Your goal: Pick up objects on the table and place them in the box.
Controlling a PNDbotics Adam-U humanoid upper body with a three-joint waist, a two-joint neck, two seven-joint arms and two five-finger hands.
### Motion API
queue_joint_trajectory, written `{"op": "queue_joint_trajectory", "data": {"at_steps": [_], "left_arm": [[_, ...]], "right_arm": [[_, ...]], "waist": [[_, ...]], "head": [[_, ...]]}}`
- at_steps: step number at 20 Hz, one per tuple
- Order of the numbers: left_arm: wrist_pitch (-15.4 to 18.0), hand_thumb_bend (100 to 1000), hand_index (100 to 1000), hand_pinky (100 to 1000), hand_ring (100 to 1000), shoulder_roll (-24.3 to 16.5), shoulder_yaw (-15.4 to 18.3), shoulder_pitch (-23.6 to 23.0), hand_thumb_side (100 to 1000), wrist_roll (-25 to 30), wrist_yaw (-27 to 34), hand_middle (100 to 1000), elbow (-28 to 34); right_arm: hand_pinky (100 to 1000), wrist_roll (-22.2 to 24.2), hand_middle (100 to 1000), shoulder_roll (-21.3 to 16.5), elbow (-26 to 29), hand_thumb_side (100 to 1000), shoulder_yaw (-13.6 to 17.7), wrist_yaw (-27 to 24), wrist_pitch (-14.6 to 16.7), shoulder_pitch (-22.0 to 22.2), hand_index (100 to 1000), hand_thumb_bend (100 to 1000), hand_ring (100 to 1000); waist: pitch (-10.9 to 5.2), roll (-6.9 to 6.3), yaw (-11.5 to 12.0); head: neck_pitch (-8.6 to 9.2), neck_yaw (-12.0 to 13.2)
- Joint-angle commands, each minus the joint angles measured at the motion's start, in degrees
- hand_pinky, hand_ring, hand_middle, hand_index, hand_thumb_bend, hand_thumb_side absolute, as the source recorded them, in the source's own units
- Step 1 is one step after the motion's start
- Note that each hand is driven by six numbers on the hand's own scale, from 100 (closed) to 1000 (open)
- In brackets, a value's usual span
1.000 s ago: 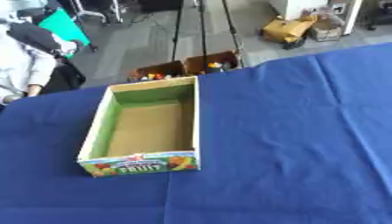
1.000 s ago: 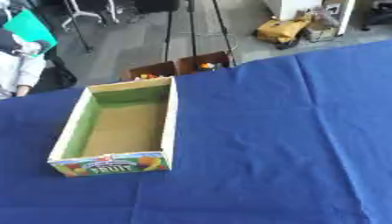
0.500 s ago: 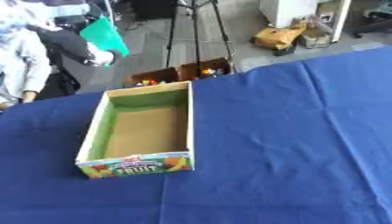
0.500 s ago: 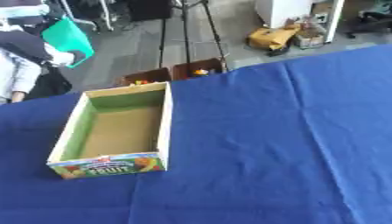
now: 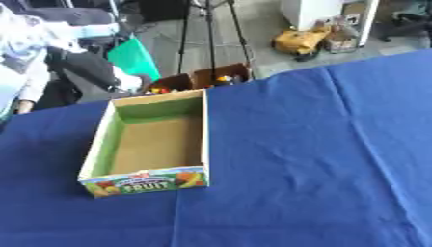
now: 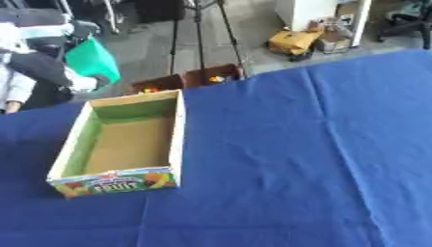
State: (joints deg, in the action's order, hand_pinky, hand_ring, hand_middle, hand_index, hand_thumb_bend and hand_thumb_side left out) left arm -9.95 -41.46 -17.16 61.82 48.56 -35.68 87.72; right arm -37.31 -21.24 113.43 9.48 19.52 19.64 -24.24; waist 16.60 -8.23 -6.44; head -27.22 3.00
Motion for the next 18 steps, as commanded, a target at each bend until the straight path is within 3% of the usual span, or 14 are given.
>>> {"op": "queue_joint_trajectory", "data": {"at_steps": [1,9,18], "left_arm": [[-0.4,100,663,340,473,-0.5,-0.7,0.2,490,0.3,1.0,459,1.0],[0.5,100,660,373,478,1.4,-3.0,-1.0,483,-0.2,-1.2,465,-1.5],[3.6,100,662,409,495,3.9,-4.4,-1.5,483,-2.2,-8.7,478,-5.5]], "right_arm": [[707,0.2,453,-0.2,1.2,697,-0.1,-0.4,0.1,-0.9,666,100,615],[709,0.4,451,0.8,1.2,696,-0.1,-0.9,0.1,-1.0,666,100,614],[710,0.8,449,1.1,1.2,696,-0.2,-1.3,0.2,-1.3,666,100,616]], "waist": [[-1.31,0.77,-0.1],[-1.12,1.26,-0.7],[-0.53,1.41,-1.4]], "head": [[-0.41,-0.2],[-0.61,0.2],[-0.3,0.3]]}}
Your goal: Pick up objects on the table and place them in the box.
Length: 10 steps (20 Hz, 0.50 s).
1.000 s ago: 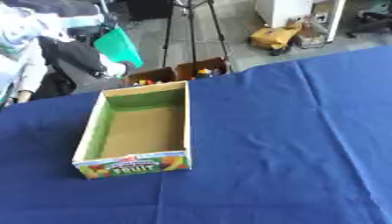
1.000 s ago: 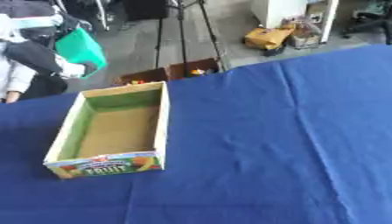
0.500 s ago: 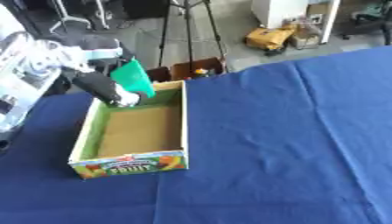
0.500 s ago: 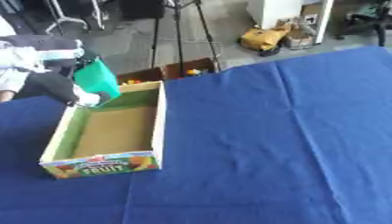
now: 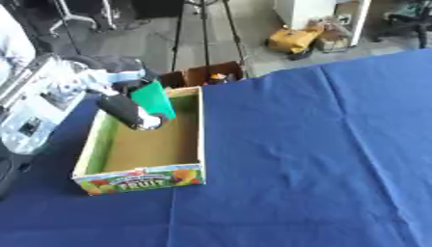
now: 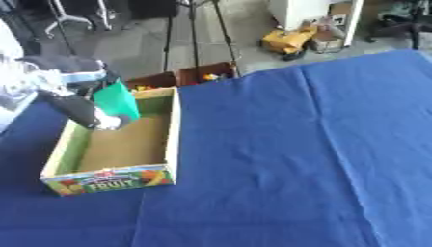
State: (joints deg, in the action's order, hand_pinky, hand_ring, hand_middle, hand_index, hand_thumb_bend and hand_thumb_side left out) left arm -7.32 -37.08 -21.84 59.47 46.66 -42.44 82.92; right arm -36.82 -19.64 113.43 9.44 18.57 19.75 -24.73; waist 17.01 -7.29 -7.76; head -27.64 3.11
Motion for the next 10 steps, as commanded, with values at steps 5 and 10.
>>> {"op": "queue_joint_trajectory", "data": {"at_steps": [5,10], "left_arm": [[2.5,100,665,435,514,0.7,0.1,0.8,493,-0.6,-4.8,493,-4.5],[3.9,100,707,452,543,2.1,0.4,0.9,502,0.3,-4.5,521,-9.0]], "right_arm": [[710,0.4,450,-0.5,1.2,696,-0.2,-0.5,0.3,-1.2,666,100,616],[710,0.5,448,-0.4,1.2,696,-0.2,-0.7,0.3,-1.4,666,100,616]], "waist": [[-0.57,0.49,-0.6],[-0.38,0.47,-1.1]], "head": [[0.41,0.3],[0.66,0.4]]}}
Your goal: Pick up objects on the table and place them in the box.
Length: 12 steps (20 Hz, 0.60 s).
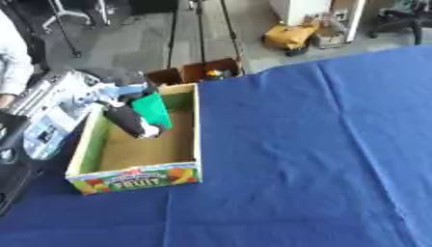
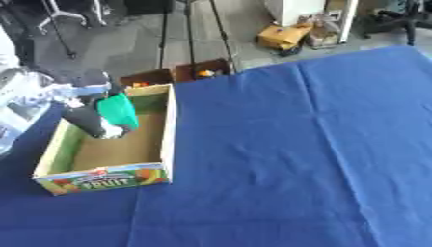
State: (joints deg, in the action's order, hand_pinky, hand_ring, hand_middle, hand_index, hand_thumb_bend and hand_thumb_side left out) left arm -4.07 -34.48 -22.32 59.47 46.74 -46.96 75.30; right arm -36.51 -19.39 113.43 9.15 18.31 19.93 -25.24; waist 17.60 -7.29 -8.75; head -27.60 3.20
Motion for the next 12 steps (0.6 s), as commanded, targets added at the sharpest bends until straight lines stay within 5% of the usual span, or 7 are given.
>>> {"op": "queue_joint_trajectory", "data": {"at_steps": [1,12], "left_arm": [[0.8,100,716,463,556,-0.2,1.0,0.9,504,0.3,0.1,531,-2.2],[2.4,100,894,559,706,1.3,2.2,0.6,558,4.3,-1.2,657,-8.6]], "right_arm": [[710,0.3,448,-0.6,1.2,696,0.0,-0.5,0.1,-0.9,666,100,616],[710,0.3,445,-0.4,1.2,696,0.3,-0.6,-0.1,-0.8,666,100,615]], "waist": [[-0.9,0.43,-0.2],[-0.45,0.38,-0.8]], "head": [[0.74,0.3],[1.53,0.8]]}}
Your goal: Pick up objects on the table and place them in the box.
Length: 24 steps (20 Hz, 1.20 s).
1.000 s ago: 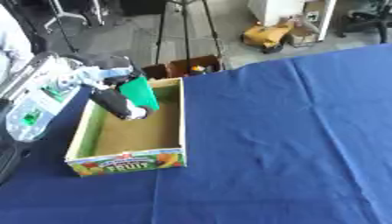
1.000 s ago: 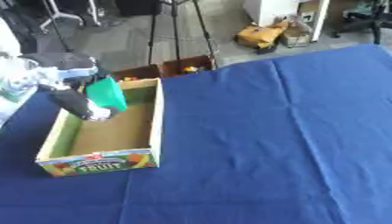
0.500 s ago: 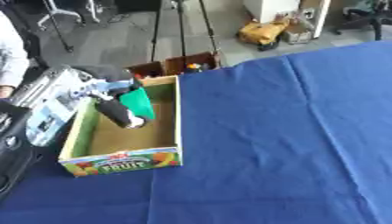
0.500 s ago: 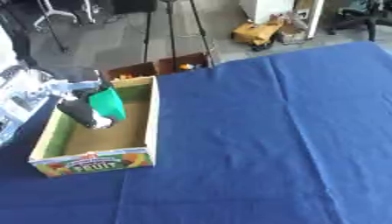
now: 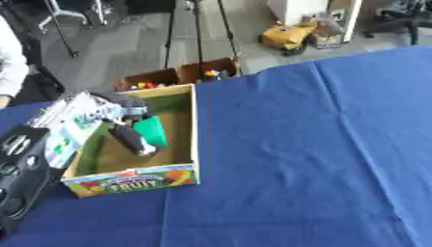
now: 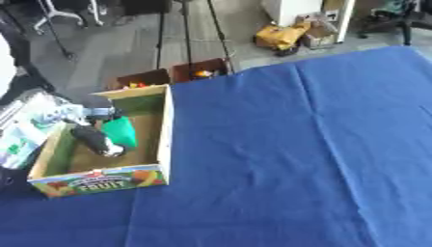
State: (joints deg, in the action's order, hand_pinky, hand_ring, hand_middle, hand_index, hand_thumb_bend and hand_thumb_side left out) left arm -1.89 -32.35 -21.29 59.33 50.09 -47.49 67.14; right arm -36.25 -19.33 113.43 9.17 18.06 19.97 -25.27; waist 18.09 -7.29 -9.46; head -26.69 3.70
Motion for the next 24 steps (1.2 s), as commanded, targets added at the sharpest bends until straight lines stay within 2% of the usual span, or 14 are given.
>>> {"op": "queue_joint_trajectory", "data": {"at_steps": [1,4,7,8,9,10,12,13,15,19,24], "left_arm": [[0.4,100,941,581,732,-0.7,1.3,0.7,576,1.2,-1.0,688,-0.8],[0.9,100,996,627,776,-0.5,1.7,0.6,617,1.8,-1.3,748,-1.7],[1.4,100,1000,737,859,-0.5,2.0,0.8,633,1.9,-1.7,828,-1.8],[1.7,100,1000,745,865,-0.5,2.1,0.8,634,1.9,-1.8,833,-1.7],[2.1,100,1000,816,912,-0.5,2.2,0.9,661,1.9,-1.7,861,-1.5],[2.5,100,1000,844,931,-0.4,2.3,0.9,674,1.9,-1.6,877,-1.3],[3.4,167,1000,901,965,-0.5,2.4,1.0,678,1.9,-1.9,904,-0.8],[3.7,250,1000,960,998,-0.5,2.4,1.1,705,1.9,-2.5,928,-0.6],[4.4,326,1000,1000,1000,-0.6,2.6,1.3,729,1.7,-4.1,953,0.2],[5.3,368,1000,1000,1000,-0.8,3.5,1.4,750,0.2,-8.2,977,2.4],[4.8,336,1000,1000,1000,-1.5,5.5,1.9,737,-2.9,-11.5,971,6.7]], "right_arm": [[710,0.0,444,-0.4,1.2,695,0.4,-0.3,-0.2,-0.7,666,100,615],[710,0.0,443,-0.3,1.2,695,0.4,-0.4,-0.2,-0.7,665,100,615],[711,0.0,443,-0.3,1.2,696,0.5,-0.5,-0.3,-0.5,665,100,615],[711,0.1,443,-0.3,1.2,696,0.5,-0.5,-0.3,-0.5,665,100,615],[711,0.1,442,-0.2,1.2,696,0.5,-0.5,-0.3,-0.4,665,100,614],[711,0.1,442,-0.2,1.2,696,0.5,-0.5,-0.3,-0.4,665,100,614],[711,0.2,442,-0.1,1.2,696,0.4,-0.6,-0.3,-0.3,665,100,614],[711,0.3,442,-0.1,1.2,697,0.4,-0.6,-0.3,-0.3,665,100,614],[711,0.4,441,0.0,1.2,696,0.4,-0.7,-0.3,-0.2,665,100,614],[711,0.6,440,0.0,1.2,695,0.4,-0.8,-0.4,0.0,666,100,614],[711,0.6,440,0.0,1.2,694,0.5,-0.9,-0.5,0.2,665,100,614]], "waist": [[-0.92,0.4,-0.1],[-0.91,0.44,-0.2],[-0.97,0.45,-0.2],[-1.0,0.46,-0.1],[-1.03,0.47,-0.1],[-1.06,0.47,-0.1],[-1.13,0.47,-0.1],[-1.17,0.46,-0.1],[-1.23,0.45,-0.2],[-1.38,0.48,-0.2],[-1.67,0.5,0.1]], "head": [[0.69,0.3],[0.81,0.5],[0.79,0.5],[0.79,0.5],[0.77,0.5],[0.76,0.6],[0.77,0.6],[0.79,0.6],[0.85,0.6],[0.75,0.5],[0.49,0.3]]}}
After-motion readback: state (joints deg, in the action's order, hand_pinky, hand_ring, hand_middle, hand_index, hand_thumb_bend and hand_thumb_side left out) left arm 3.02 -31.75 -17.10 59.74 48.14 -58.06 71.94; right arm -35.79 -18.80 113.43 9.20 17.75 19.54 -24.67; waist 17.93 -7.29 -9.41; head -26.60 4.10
